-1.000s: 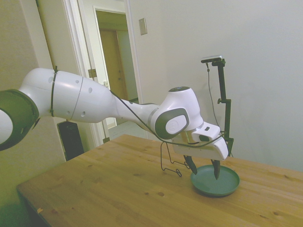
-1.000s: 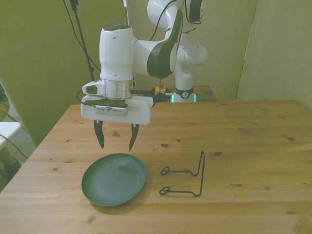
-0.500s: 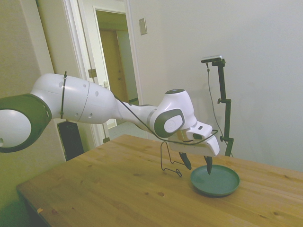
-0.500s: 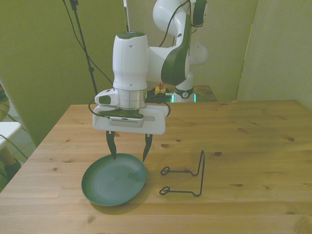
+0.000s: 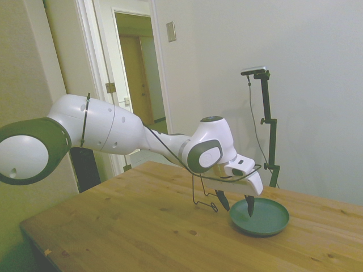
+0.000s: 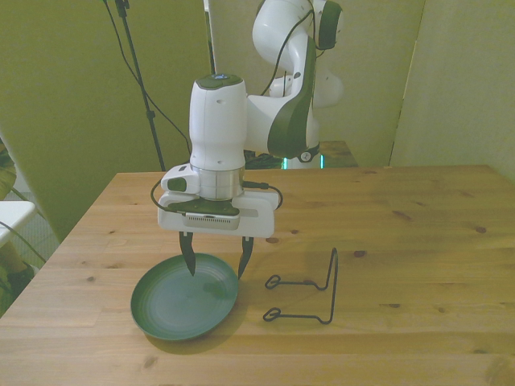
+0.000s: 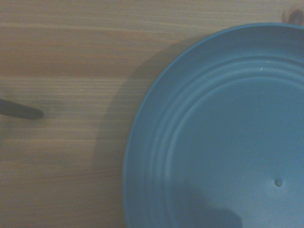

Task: Load the plate

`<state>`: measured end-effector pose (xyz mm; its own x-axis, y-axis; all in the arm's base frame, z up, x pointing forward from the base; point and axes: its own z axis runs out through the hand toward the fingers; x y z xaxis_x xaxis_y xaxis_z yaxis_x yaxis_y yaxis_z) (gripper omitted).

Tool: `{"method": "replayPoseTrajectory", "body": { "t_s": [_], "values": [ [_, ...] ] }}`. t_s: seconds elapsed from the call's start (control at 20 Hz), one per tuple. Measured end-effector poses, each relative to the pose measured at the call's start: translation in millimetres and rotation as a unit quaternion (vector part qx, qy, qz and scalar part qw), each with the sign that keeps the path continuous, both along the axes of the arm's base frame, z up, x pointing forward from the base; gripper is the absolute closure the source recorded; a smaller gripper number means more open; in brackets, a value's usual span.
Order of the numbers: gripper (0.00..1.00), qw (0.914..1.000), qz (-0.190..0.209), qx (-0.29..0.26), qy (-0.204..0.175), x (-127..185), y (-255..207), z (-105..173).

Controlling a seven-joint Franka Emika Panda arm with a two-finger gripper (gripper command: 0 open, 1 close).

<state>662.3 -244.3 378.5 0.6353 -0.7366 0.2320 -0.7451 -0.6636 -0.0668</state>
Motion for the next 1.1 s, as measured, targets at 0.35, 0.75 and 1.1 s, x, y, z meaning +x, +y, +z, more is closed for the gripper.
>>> {"method": "replayPoseTrajectory", "body": {
  "t_s": [0.35,0.75,1.1],
  "values": [
    [0.0,1.0,0.001,0.0,-0.005,7.8,2.0,-8.6],
    [0.0,1.0,0.0,-0.001,-0.008,18.5,3.7,-14.6],
    [0.0,1.0,0.001,0.0,-0.007,23.8,8.2,-19.2]
  ]
}}
